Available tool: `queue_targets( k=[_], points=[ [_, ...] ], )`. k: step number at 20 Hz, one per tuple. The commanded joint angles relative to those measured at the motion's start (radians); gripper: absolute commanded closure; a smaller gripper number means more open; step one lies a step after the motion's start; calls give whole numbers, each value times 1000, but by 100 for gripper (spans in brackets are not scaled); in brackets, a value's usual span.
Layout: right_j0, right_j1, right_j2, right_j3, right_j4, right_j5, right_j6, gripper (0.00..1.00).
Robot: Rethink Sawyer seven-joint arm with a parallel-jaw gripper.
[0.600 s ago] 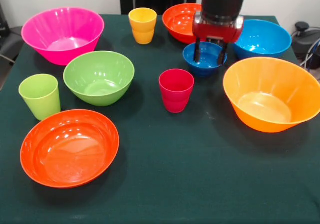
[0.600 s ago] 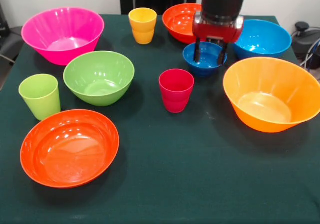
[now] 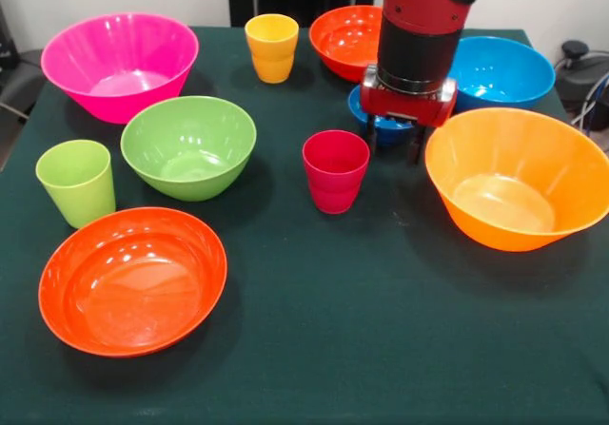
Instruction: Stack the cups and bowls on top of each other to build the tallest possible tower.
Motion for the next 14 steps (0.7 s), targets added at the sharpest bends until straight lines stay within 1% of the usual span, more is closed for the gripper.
queue_targets(
  k=[1,4,14],
  points=[
    [-29,27,87,-69,29,55,120,0],
    [-45,15,104,-63,32,80,108,0],
    [-46,0,104,-70,33,128,107,0]
  ],
)
